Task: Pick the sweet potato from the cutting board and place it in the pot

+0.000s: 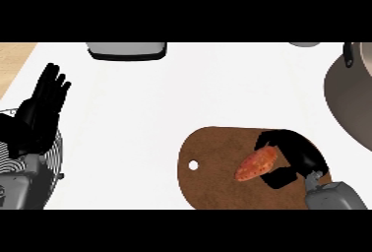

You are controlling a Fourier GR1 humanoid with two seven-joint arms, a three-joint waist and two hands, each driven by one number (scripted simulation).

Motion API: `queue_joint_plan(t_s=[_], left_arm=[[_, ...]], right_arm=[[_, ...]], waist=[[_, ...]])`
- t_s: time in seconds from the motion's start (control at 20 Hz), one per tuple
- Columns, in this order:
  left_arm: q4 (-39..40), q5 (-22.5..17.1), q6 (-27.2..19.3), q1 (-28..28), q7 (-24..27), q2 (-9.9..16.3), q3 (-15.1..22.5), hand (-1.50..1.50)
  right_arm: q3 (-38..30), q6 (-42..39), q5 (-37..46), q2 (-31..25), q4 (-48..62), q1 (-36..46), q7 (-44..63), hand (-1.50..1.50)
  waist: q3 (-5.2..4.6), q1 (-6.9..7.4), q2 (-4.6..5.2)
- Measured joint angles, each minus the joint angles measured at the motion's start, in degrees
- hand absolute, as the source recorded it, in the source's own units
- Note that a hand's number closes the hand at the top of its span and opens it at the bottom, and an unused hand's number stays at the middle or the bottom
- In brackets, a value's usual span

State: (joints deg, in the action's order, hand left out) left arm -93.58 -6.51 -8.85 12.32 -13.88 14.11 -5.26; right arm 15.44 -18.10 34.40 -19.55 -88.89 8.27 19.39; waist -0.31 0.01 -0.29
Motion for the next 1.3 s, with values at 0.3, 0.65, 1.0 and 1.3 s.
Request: queue_joint_plan(t_s=[0.3, 0.65, 1.0, 1.3], left_arm=[[-0.9, 0.43, -0.34, -1.55, 0.22, -0.26, -0.59, 0.0], [-0.55, 0.17, -0.45, -3.21, 0.72, 0.14, -2.04, 0.0], [-1.59, 0.24, -0.28, -4.67, 1.58, -0.12, -2.26, 0.0], [-2.15, -0.39, 0.36, -4.74, 1.13, 0.77, -3.18, 0.0]], right_arm=[[5.75, -3.58, 1.64, -8.1, -7.8, -8.13, -14.03, 1.5], [7.14, 0.38, 4.62, -26.74, -19.23, -22.28, -38.39, 1.5], [-6.78, 10.85, -4.65, -33.43, -23.68, -37.39, -53.9, 1.5], [-22.31, 12.91, -22.43, -29.82, -25.29, -41.45, -58.28, 1.5]], waist=[[0.18, -1.11, -0.33], [0.34, -3.25, -0.6], [0.31, -3.93, -0.46], [0.26, -3.9, -0.47]])
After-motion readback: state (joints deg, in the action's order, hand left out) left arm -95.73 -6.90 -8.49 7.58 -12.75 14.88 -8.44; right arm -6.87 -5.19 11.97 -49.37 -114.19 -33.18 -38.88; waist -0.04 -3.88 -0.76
